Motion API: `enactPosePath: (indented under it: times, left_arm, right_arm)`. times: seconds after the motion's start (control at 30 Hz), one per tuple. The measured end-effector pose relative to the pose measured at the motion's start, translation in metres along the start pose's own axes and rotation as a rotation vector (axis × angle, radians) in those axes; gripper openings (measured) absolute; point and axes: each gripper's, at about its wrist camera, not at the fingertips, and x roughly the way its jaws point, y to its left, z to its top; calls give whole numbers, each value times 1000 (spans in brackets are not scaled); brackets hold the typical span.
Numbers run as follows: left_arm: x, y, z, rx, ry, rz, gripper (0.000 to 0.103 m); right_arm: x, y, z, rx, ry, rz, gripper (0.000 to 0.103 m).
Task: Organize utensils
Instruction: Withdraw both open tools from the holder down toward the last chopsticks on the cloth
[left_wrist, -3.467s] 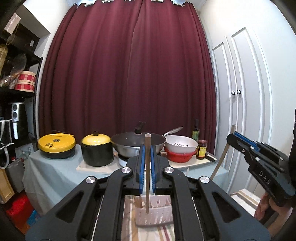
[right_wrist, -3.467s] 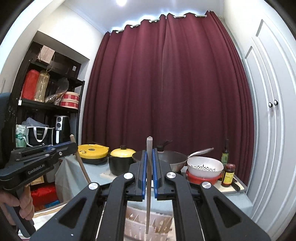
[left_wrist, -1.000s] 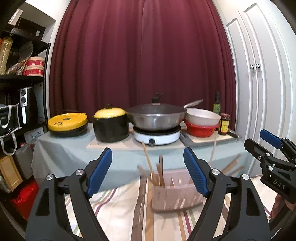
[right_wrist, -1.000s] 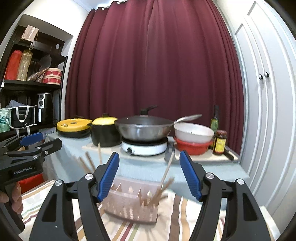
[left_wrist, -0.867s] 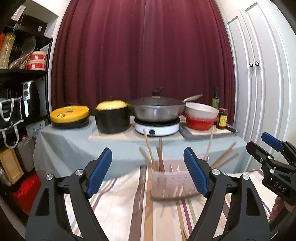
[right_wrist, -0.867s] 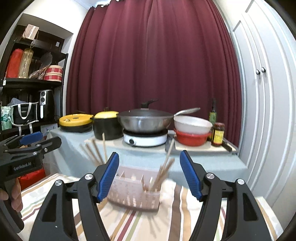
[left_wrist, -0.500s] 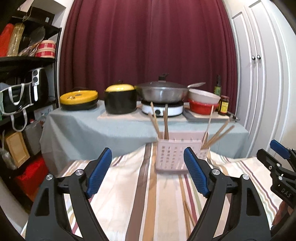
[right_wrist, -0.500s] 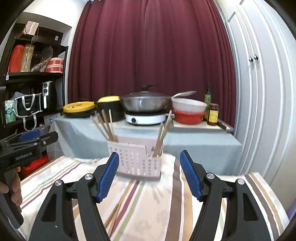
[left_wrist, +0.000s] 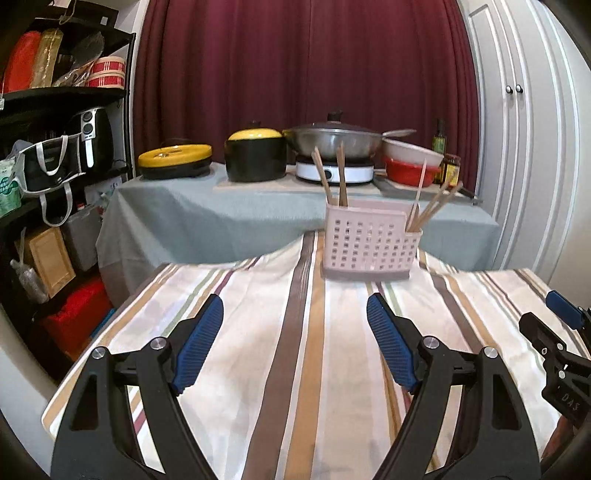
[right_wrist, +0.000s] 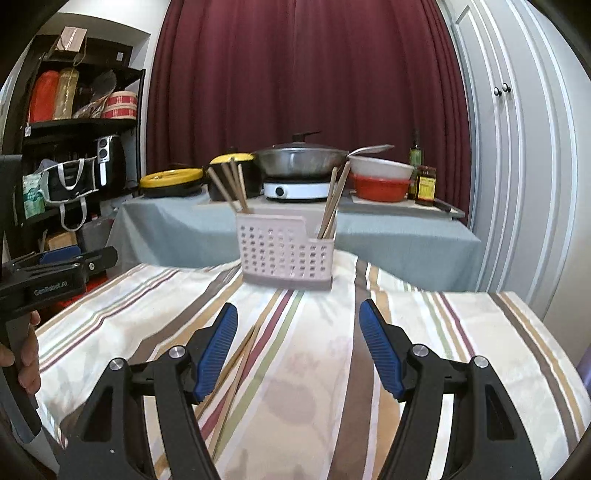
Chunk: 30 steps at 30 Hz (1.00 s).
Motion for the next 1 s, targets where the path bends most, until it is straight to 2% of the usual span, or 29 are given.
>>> enactPosePath:
  times: [0.43,0.6,1.0]
  left_arm:
    - [-12,3,-60,8,104,16,78]
    - [-15,3,-76,10,127,14,78]
    - [-13,1,-99,12,173,13,78]
  right_arm:
    - [-12,16,-62,-15,88,44,66]
    - [-9,24,-79,-12,129,79,57]
    - [5,43,-104,-36,202,135,48]
